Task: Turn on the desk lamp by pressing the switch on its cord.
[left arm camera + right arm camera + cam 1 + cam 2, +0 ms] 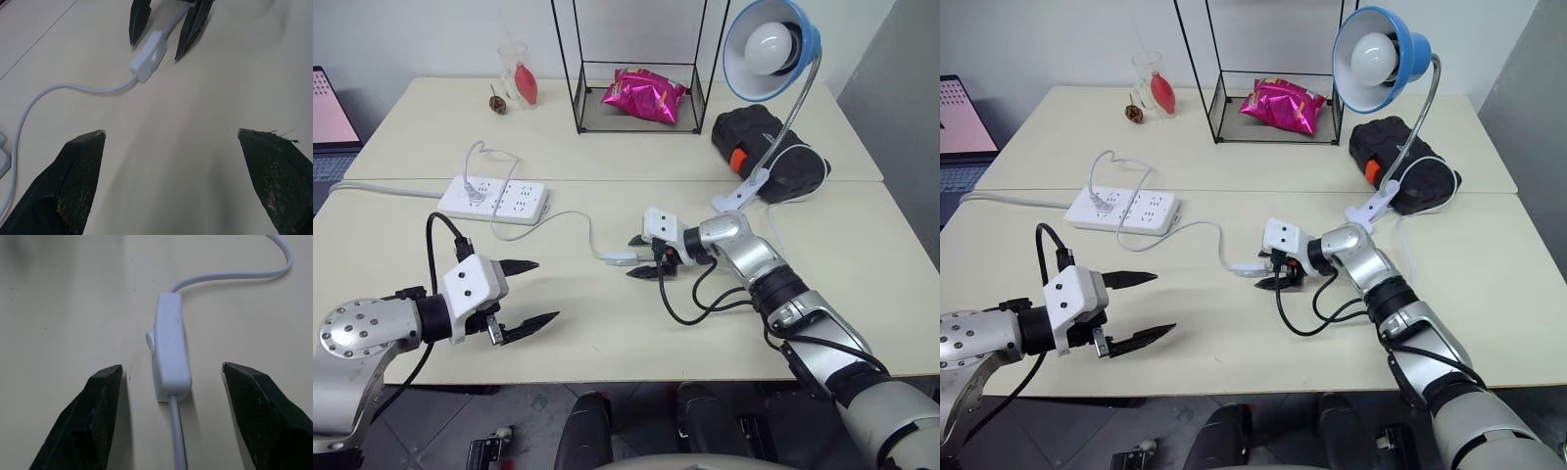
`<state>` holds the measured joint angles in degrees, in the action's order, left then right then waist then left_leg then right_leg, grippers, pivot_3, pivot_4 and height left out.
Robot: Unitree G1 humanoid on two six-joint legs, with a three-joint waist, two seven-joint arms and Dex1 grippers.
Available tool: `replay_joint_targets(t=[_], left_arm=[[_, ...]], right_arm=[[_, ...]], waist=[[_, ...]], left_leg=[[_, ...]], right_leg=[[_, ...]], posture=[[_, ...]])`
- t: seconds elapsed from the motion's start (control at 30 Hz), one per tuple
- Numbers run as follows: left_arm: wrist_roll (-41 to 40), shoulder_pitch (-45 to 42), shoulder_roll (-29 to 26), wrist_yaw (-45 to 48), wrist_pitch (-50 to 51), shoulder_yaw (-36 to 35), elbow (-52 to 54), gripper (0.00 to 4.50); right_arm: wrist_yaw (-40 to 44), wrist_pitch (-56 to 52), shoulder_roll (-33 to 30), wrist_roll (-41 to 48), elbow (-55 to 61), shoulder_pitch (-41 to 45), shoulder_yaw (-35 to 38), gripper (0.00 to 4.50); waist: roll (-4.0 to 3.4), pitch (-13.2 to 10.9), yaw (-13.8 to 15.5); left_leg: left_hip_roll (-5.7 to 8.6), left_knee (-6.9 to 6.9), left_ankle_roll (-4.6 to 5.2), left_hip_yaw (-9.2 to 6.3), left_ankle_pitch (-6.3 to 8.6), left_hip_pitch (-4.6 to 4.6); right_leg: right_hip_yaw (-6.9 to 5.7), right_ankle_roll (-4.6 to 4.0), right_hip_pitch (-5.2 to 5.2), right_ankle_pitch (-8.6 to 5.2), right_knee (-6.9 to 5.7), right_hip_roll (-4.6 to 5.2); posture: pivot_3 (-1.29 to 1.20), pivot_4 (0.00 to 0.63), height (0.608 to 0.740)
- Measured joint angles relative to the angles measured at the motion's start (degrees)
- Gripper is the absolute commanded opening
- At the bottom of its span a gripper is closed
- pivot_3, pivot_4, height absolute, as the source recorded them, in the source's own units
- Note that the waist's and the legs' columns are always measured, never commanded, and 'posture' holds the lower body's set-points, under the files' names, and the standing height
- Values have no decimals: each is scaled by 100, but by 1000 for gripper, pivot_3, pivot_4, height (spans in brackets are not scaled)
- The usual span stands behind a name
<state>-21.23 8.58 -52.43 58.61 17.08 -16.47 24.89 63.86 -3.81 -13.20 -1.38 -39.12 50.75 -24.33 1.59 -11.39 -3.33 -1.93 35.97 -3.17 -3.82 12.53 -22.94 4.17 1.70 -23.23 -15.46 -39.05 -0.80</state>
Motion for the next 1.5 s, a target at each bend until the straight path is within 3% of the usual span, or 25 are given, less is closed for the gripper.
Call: replay_joint_targets(t=[0.3,0.67,0.9,1.47,1.5], left_arm=[[34,-238,0,-43,-4,177,-38,4500],[98,-1124,137,-32,-20,747,-331,4500],[231,-1949,398,117,-33,1553,-685,4500],[763,-2667,843,109,-458,2190,-1625,4500],[763,-2673,850,109,-457,2213,-1625,4324]], right_arm=[[193,93,-31,-31,37,44,8,397],[510,-66,-446,-77,1296,-172,3,391],[586,-679,-473,-63,2495,-430,-14,391],[487,-1067,-474,-64,3036,-551,-170,391],[484,-1067,-475,-64,3037,-551,-171,391]], waist=[[-1,0,1],[-1,-1,7],[-1,-1,7],[-1,0,7],[-1,0,7]], left_leg=[[0,0,0,-1,0,0],[0,0,0,-3,0,-3],[0,1,0,-5,0,-2],[1,2,0,-8,0,-5],[1,2,0,-8,0,-5]], right_leg=[[-1,0,0,0,0,0],[-3,1,0,0,-1,0],[-4,2,1,0,-3,-2],[-6,1,0,0,-3,-4],[-5,2,0,0,-3,-4]], posture=[[0,150,740],[0,150,740],[0,150,740],[0,150,740],[0,150,740]])
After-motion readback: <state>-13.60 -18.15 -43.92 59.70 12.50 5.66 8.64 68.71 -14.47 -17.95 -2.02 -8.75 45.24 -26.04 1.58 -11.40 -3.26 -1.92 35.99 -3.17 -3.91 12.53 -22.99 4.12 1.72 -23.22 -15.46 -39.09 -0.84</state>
